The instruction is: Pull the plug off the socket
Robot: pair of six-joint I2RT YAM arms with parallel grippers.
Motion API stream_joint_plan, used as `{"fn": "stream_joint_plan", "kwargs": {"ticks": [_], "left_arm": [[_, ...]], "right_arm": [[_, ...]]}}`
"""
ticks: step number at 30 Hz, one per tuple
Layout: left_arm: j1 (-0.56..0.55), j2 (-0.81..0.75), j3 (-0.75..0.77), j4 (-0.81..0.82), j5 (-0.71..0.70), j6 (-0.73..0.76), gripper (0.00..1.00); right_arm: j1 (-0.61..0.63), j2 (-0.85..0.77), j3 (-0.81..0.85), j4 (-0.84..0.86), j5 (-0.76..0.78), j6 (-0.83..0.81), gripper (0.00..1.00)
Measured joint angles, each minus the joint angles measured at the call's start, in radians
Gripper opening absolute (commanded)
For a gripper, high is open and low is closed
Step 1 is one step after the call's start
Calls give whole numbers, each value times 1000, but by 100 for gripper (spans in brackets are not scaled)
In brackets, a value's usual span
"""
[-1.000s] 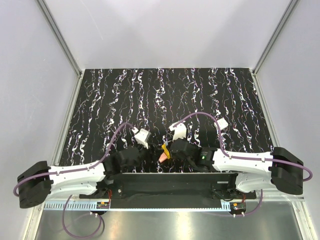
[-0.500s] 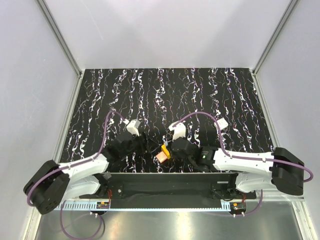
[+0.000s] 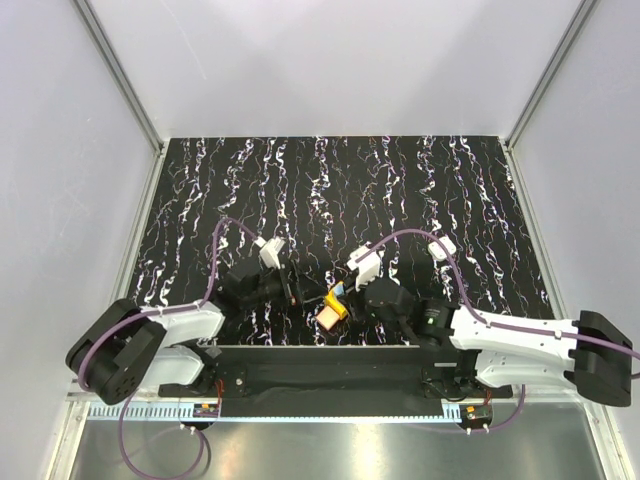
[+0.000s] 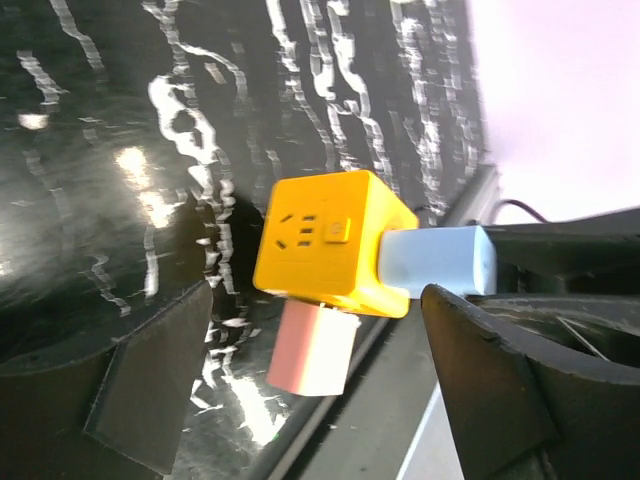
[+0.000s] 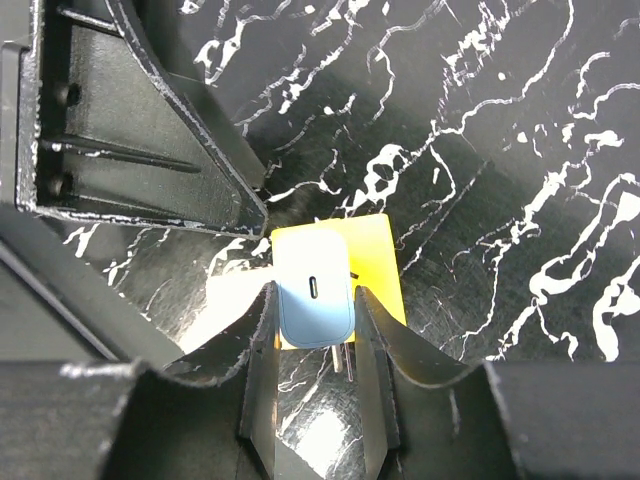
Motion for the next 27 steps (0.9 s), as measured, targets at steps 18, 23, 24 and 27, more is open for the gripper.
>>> {"fn": "stream_joint_plan", "kwargs": {"ticks": [18, 23, 24, 27], "left_arm": [[10, 250, -114, 574, 174, -209, 95], [10, 342, -115, 658, 190, -263, 90], [10, 360, -115, 661, 194, -272, 89], [10, 384, -118, 676, 204, -294, 87]], "right_arm": [[-3, -197, -72, 39, -84, -72, 0], [-3, -195, -72, 39, -95, -74, 0], [-3, -195, -72, 39, -96, -74, 0], [-3, -189, -72, 36, -99, -76, 0]]}}
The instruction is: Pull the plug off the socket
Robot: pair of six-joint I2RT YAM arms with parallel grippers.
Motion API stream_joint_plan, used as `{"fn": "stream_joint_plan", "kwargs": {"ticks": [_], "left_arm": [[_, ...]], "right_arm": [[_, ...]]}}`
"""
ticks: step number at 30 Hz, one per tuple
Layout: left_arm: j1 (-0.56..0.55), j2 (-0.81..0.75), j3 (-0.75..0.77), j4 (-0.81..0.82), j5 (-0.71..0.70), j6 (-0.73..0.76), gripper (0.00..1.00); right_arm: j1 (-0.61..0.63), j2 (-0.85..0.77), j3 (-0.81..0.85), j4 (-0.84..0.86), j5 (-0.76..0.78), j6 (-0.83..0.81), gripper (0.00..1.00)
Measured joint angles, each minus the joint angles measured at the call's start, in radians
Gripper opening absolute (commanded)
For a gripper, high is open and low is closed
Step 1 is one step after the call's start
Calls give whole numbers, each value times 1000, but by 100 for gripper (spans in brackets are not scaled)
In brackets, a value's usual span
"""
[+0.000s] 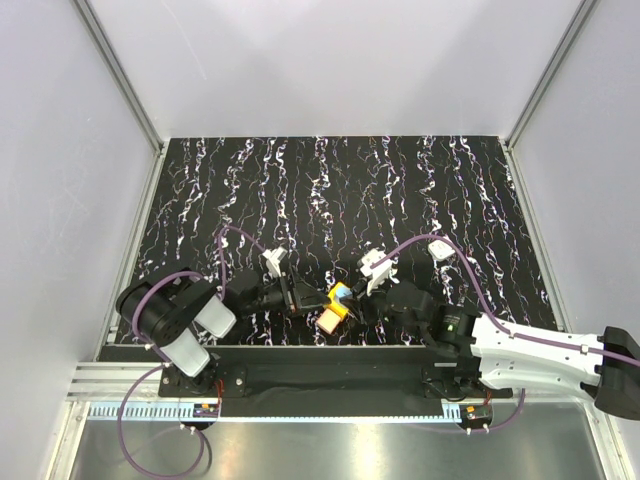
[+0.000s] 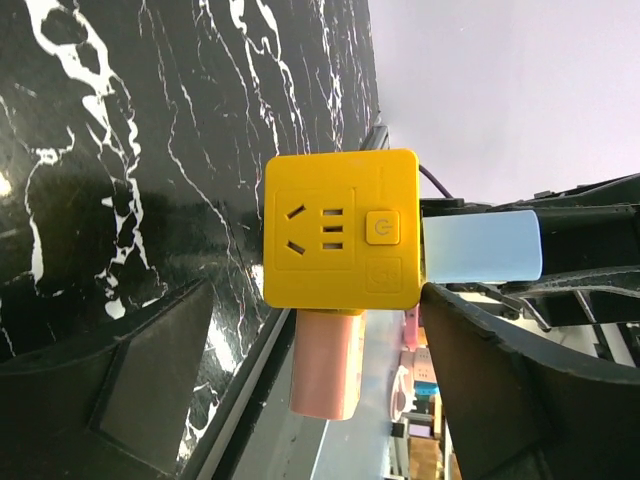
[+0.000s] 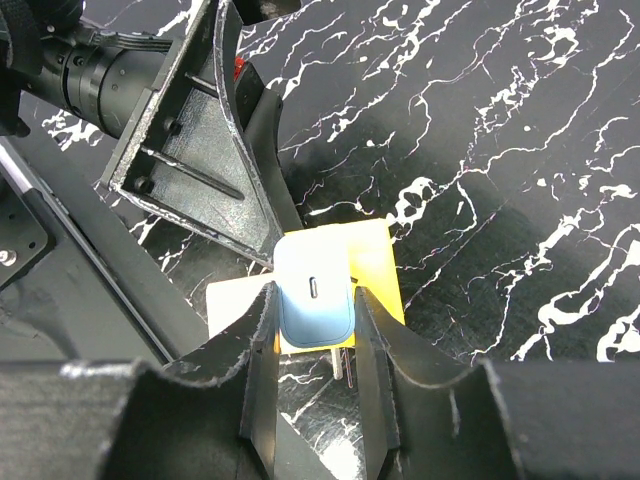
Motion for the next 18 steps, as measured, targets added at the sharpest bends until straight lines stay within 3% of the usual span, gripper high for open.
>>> {"fn": "stream_joint_plan", "kwargs": {"ticks": [18], "left_arm": [[-8, 78, 14, 27, 42, -76, 78]], "right_arm": [[-1, 25, -6, 4, -11, -3, 0]]}}
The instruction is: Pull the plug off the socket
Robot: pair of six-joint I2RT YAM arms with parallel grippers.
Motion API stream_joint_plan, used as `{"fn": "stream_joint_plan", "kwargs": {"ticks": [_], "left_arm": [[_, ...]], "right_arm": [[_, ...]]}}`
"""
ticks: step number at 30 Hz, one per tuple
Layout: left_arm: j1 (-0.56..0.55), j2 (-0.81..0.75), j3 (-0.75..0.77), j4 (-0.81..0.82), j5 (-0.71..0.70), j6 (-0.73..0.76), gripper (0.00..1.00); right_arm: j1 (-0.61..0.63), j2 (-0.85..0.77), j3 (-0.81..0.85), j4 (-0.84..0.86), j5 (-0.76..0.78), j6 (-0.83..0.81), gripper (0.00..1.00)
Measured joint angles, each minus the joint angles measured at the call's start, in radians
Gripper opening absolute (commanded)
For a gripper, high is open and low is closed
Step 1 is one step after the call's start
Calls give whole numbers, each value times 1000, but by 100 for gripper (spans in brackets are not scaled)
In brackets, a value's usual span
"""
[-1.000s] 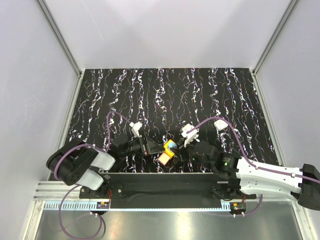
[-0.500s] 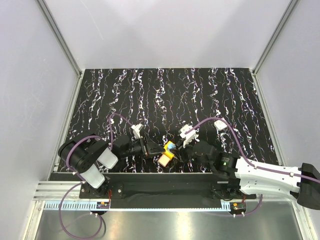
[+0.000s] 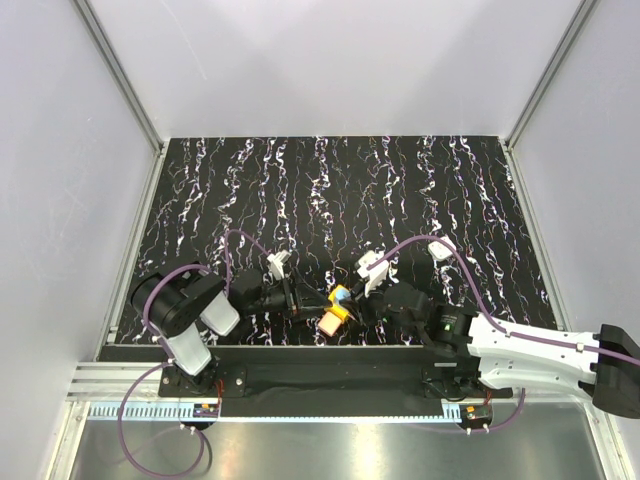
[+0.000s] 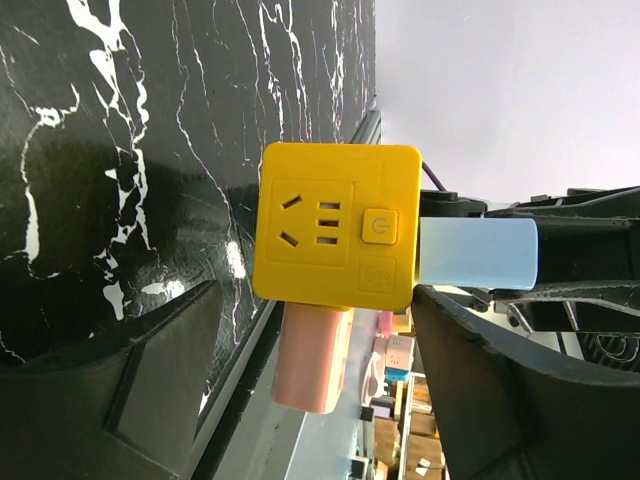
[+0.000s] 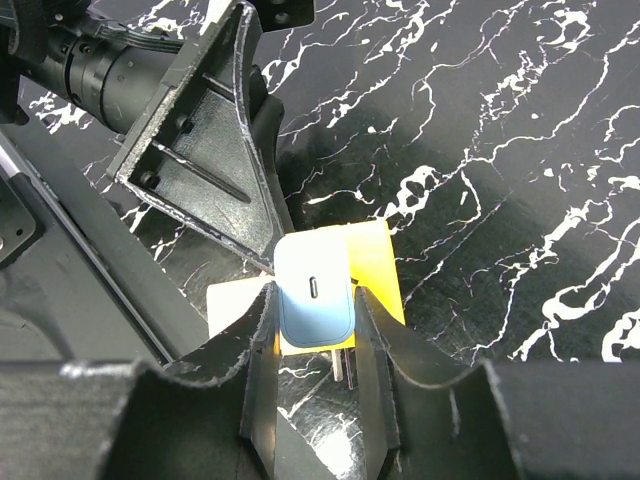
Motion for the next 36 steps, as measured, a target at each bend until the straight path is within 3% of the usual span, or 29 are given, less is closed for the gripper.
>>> {"fn": "stream_joint_plan", "kwargs": {"ticks": [18, 27, 30, 34, 36], "left_arm": [[-12, -74, -2, -16, -2, -29, 74], [-13, -97, -5, -38, -19, -40, 53], [-13, -97, -5, -38, -23, -40, 35], [-13, -98, -5, -39, -28, -32, 20], [-13, -104, -5, -53, -36, -13, 7]], "right_arm": [[-6, 15, -4, 69, -8, -1, 0], [-10, 9, -4, 88, -6, -2, 0], [-10, 9, -5, 88, -6, -2, 0], [-10, 14, -5, 89, -6, -1, 0], [-10, 21, -5, 89, -4, 3, 0]]}}
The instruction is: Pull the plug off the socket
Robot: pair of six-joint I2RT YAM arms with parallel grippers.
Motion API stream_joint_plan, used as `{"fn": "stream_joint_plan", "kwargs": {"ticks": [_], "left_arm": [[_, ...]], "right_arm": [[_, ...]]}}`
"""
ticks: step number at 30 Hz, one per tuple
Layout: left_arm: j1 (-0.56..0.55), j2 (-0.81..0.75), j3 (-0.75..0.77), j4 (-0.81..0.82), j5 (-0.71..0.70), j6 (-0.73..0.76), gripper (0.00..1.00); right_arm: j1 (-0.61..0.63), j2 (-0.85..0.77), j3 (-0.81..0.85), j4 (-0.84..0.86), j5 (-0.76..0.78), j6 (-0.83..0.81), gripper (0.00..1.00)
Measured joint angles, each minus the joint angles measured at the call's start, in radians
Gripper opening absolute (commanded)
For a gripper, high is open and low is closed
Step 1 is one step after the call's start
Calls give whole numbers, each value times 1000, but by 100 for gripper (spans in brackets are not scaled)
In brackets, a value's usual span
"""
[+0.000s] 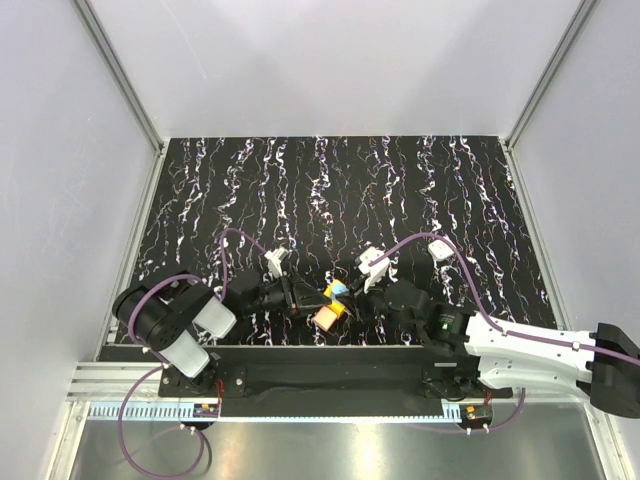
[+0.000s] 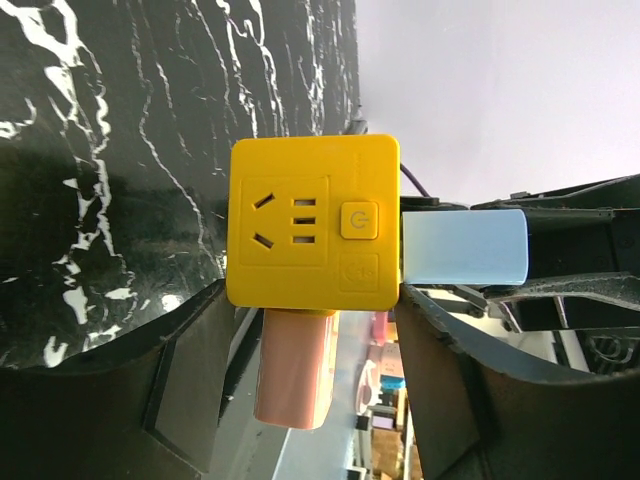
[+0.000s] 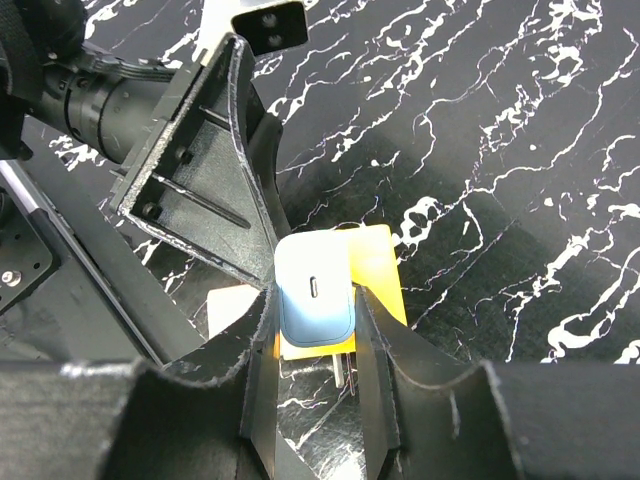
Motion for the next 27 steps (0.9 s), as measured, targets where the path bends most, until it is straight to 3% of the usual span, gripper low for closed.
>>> {"fn": "stream_joint_plan", "kwargs": {"ticks": [1, 5, 17, 27], "left_arm": [[0, -5, -1, -5, -7, 13, 0], [0, -36, -6, -37, -50, 77, 0], [-13, -171, 2, -335, -186, 241, 0], [-29, -15, -3, -112, -198, 188, 0]], "right_arm": [[0, 2, -2, 2, 3, 4, 0], [0, 14, -10, 15, 19, 29, 0], [1, 136, -31, 63, 58, 162, 0], [3, 111, -19, -6, 122, 240, 0]]}}
